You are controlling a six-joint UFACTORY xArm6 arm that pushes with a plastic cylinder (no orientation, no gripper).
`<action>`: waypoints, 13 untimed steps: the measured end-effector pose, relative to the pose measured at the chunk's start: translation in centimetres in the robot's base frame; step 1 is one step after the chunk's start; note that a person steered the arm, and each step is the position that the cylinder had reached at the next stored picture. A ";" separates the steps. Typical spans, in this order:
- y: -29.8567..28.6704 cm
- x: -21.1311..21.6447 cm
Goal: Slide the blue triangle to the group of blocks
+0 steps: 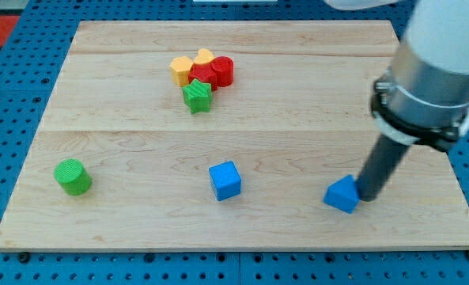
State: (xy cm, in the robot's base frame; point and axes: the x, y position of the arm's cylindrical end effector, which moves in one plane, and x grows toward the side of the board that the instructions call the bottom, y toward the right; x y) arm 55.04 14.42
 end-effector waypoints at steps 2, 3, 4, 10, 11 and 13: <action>-0.4 2.6; -7.1 0.2; -10.1 -1.9; -13.2 -6.2; -12.5 -8.1; -17.8 -7.0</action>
State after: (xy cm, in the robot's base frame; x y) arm 48.06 -3.34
